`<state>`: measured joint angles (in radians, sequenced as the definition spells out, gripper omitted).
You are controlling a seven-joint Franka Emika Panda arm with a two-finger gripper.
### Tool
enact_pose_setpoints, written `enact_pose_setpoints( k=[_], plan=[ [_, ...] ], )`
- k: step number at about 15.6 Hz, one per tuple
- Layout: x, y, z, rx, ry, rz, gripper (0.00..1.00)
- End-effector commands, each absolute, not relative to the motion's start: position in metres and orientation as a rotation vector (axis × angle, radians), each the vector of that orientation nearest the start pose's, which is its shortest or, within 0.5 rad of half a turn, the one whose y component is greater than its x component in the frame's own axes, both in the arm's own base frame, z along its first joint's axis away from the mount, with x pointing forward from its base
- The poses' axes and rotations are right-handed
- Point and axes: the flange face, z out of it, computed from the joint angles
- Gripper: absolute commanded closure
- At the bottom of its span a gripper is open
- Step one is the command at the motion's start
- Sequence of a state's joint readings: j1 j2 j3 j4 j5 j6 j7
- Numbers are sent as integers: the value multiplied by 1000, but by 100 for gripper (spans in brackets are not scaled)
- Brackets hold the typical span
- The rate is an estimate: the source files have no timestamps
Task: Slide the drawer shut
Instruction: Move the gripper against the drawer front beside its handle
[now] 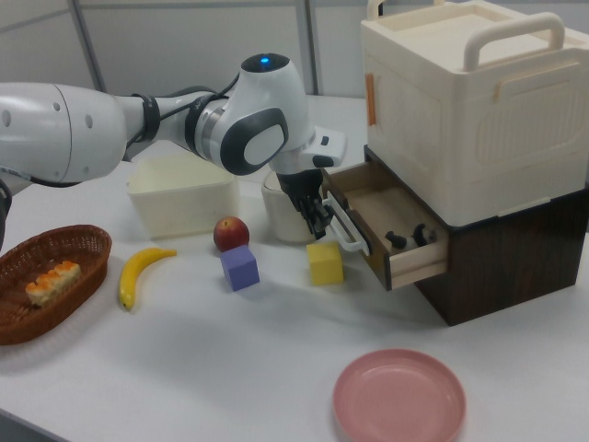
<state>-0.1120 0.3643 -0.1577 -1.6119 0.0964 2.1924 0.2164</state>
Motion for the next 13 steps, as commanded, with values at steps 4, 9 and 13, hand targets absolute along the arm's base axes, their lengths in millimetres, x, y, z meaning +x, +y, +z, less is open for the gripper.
enact_pose_setpoints(
  k=[4,9,13],
  plan=[
    [665,-178,441,-2976,849,-400,81],
    [665,-190,436,-2937,900,-394,81],
    [672,-193,438,-2929,907,-414,81]
  ],
)
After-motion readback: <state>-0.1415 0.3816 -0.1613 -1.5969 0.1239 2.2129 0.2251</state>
